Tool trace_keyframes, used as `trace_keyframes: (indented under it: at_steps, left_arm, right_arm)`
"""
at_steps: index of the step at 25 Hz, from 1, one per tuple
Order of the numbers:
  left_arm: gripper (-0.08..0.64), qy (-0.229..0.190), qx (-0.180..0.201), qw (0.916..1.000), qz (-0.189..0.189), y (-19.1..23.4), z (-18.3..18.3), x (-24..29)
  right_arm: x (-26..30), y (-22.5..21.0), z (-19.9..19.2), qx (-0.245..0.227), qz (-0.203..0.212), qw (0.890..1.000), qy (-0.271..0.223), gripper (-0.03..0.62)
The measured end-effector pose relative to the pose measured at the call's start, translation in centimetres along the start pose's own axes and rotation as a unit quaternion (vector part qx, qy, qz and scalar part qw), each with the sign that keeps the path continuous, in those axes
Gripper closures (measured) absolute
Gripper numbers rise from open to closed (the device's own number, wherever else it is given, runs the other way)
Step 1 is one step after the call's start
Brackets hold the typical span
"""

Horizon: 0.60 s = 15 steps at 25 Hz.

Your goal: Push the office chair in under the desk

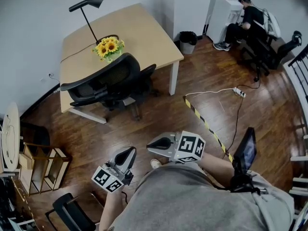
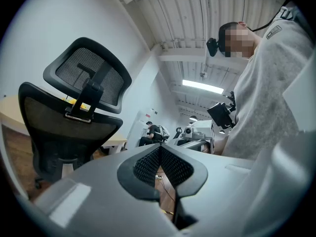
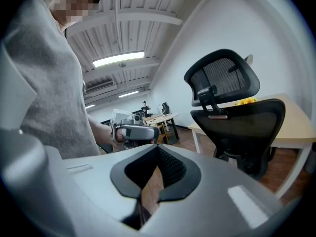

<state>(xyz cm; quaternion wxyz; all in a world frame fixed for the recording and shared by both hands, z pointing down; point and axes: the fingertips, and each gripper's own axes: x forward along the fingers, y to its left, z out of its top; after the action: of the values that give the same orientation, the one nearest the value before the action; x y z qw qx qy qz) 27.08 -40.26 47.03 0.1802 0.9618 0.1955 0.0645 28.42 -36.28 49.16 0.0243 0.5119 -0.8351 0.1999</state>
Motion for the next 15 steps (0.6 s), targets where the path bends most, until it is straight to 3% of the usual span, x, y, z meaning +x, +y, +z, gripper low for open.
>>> trace_keyframes:
  at_steps: [15]
  left_arm:
    - [0.557, -0.003, -0.001, 1.0, -0.001, 0.27, -0.05, -0.96]
  right_arm:
    - [0.55, 0.0, 0.06, -0.004, -0.003, 1.0, 0.009, 0.586]
